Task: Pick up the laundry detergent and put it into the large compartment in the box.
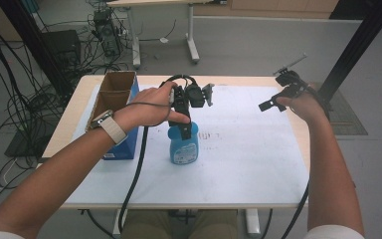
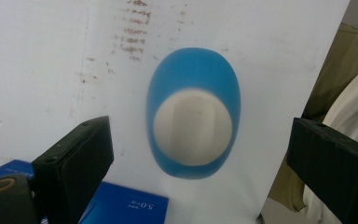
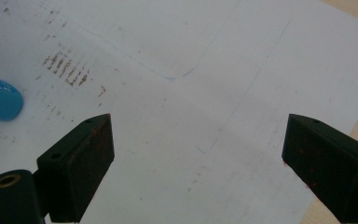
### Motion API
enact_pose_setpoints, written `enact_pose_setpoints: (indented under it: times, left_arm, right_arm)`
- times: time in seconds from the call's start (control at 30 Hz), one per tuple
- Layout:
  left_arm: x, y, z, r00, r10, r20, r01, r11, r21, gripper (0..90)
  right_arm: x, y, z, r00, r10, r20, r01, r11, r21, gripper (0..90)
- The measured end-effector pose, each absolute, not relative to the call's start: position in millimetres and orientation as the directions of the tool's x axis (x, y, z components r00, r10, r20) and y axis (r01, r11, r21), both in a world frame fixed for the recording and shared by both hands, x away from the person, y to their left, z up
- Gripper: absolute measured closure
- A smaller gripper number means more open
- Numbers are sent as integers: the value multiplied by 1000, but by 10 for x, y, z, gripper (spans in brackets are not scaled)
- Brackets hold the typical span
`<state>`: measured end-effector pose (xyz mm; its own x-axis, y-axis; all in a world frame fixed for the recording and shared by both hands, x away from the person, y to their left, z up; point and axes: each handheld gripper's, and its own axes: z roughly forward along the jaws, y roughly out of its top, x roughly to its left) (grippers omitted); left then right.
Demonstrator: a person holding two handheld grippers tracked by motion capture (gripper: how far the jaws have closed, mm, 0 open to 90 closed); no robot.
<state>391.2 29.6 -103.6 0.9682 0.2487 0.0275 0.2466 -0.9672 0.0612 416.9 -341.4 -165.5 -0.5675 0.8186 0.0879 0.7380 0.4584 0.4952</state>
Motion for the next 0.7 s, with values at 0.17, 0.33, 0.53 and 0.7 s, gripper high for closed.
enact_pose_setpoints:
  times: [0.17,0.33,0.53,0.7]
  left_arm:
    - [3921,269,-1065,968,248,30,246,-967,59,78]
    - [3916,240,-1097,969,245,32,243,-968,59,78]
    - [3913,209,-1136,969,245,36,243,-969,50,80]
    - [3908,225,-1158,968,247,39,244,-968,59,79]
  right_arm:
    - [4167,-3420,-1654,-568,819,87,738,459,495,89]
    - [4160,-3424,-1652,-569,818,87,736,459,498,89]
    - [4154,-3428,-1650,-568,819,87,736,457,500,89]
    - [4155,-3427,-1652,-567,819,88,737,456,499,88]
